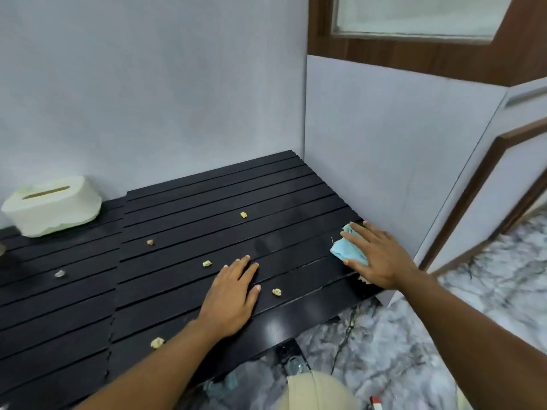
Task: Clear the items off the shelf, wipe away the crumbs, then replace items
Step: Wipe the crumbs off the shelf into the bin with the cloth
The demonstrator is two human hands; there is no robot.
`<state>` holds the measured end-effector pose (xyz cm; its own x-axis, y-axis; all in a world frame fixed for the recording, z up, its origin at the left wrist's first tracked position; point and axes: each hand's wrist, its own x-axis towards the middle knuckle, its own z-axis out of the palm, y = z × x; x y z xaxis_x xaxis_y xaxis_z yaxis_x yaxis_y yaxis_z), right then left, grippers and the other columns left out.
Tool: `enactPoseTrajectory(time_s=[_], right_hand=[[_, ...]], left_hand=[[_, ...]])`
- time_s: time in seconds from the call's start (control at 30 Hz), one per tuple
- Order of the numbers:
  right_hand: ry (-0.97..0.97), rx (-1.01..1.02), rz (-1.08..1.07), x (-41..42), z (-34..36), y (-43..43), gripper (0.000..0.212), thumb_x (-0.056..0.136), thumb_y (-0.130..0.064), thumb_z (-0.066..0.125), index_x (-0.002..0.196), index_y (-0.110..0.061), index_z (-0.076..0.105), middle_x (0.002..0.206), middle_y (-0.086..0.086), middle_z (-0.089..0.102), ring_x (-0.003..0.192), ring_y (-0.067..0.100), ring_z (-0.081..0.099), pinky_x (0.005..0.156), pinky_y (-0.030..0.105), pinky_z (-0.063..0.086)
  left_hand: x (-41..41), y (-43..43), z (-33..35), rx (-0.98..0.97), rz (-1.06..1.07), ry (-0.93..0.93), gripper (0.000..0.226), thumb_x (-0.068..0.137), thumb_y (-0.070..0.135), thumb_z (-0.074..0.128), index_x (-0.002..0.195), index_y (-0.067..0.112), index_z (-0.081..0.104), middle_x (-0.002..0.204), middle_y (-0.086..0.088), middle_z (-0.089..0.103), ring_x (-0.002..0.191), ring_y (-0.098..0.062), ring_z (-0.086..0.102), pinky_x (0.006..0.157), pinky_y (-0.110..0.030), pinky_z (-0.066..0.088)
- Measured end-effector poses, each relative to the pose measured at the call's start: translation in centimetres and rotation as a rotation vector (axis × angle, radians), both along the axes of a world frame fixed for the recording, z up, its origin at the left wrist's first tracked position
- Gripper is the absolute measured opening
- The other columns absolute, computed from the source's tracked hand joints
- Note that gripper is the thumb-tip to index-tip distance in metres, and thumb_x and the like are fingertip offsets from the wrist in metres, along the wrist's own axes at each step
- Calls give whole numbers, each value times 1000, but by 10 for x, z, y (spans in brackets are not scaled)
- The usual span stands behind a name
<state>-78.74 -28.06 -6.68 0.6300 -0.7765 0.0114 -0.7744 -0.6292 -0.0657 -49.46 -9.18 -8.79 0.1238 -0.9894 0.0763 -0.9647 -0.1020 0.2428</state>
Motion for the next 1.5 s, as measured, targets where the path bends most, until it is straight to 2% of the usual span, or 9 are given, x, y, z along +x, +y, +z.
enactPoseTrajectory(time_s=[0.33,0.53,0.67,0.77,0.93,1.1,1.27,1.4,1.5], right_hand=[[-171,125,-29,19,-29,15,68,89,-57,23,150,-28,24,160,-6,13,148,19,2,120,36,11],[-209,144,-2,68,-26,64,62,90,-48,27,149,-26,29,160,-4,16,147,19,5,119,37,15],[-265,131,10,112,-24,99,50,98,-37,36,146,-24,34,158,-3,20,146,20,10,118,33,15],[-294,129,2,143,-21,123,47,98,-35,37,145,-24,38,158,-4,22,145,20,11,117,33,18],[-384,166,77,194,-17,162,43,98,-31,38,139,-23,46,155,-7,30,143,18,19,116,33,24],[-539,270,268,219,-13,184,38,98,-27,43,135,-26,52,146,-12,44,138,7,30,111,22,25],[-845,156,-22,203,-4,131,41,95,-30,40,130,-16,57,135,-4,54,127,11,45,107,14,24],[-628,68,-186,177,-1,70,38,98,-22,41,135,-18,52,142,-1,49,133,16,38,105,26,30],[-316,82,-184,174,-13,46,46,99,-36,32,141,-24,44,154,-1,32,142,20,22,112,36,24]], left_hand=[[1,-3,-9,25,-9,-30,72,89,54,4,150,22,25,158,1,20,146,-15,12,119,-31,1],[9,6,1,59,-39,-14,55,99,44,22,150,22,23,159,-2,17,146,-19,12,119,-30,4],[27,19,11,109,-92,6,51,100,39,32,149,24,28,159,-1,18,145,-19,15,118,-34,16],[48,32,23,74,-115,-14,43,99,35,37,141,25,43,152,4,35,138,-16,31,109,-37,34],[97,64,27,-55,45,31,35,97,27,42,129,25,57,137,7,50,124,-17,46,98,-34,42],[139,90,16,-18,149,41,42,99,29,41,140,21,46,152,1,35,139,-20,33,112,-36,30],[154,83,10,11,106,39,48,101,33,36,147,20,34,158,1,20,146,-17,16,119,-34,12],[152,61,11,-14,60,27,49,102,33,33,148,20,30,159,1,18,146,-16,13,118,-30,4],[148,45,8,-13,36,21,50,102,34,31,150,21,25,160,2,15,146,-15,10,117,-27,-1]])
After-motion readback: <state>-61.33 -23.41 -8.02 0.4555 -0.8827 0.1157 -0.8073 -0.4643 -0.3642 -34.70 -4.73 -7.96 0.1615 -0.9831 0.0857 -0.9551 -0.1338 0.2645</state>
